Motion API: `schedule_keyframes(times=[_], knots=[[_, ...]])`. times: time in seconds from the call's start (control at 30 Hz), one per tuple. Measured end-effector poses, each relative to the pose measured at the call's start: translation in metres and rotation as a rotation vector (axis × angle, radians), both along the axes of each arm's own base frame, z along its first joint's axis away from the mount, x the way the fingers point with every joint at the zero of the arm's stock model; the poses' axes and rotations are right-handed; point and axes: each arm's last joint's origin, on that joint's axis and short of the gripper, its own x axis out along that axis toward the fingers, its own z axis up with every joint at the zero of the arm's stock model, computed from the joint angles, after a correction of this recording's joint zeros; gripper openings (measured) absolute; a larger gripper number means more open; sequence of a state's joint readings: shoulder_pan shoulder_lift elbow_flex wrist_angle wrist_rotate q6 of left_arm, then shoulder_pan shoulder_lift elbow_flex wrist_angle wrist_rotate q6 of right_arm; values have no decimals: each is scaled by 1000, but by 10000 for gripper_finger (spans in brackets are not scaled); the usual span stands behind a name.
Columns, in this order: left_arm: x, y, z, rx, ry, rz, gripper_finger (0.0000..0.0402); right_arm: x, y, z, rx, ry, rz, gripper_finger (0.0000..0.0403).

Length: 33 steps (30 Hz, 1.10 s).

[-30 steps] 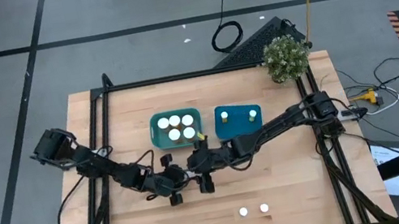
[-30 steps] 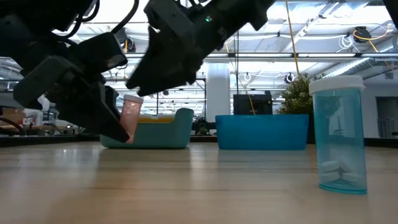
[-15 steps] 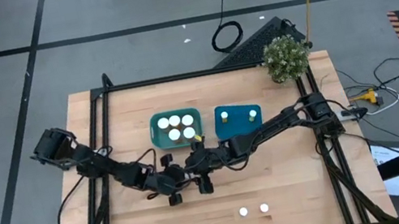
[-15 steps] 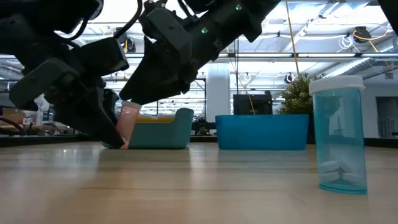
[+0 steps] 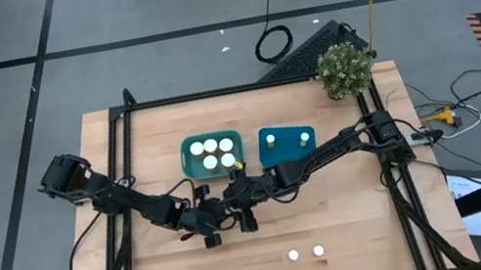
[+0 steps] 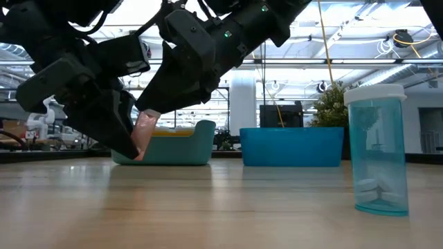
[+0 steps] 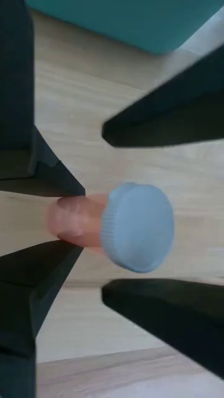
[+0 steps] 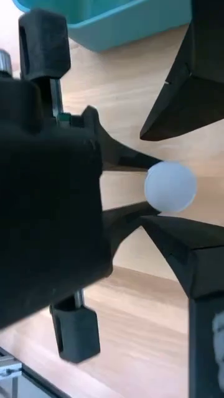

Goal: Pick and place medicine bottles into bin by pill shape (circle, oval)
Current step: Put the top small pink tablet bottle into the blue bin

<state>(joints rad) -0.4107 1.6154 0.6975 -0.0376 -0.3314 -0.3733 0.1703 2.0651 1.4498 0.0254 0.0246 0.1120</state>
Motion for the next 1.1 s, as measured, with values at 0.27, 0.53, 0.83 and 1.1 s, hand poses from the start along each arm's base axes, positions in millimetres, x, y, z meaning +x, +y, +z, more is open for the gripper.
schedule_keyframes(times=[0.27,0.53,0.83,1.1], knots=[[-1,1,-1,2,8,15,120,0,0,-1,-1,8,1,171],[-1,1,-1,2,7,17,120,-1,0,-1,-5,14,7,147],[-1,1,-1,-7,6,27,120,-1,0,-1,-20,12,20,198],[-1,0,-1,-10,5,29,120,-2,1,-2,-5,22,40,169]])
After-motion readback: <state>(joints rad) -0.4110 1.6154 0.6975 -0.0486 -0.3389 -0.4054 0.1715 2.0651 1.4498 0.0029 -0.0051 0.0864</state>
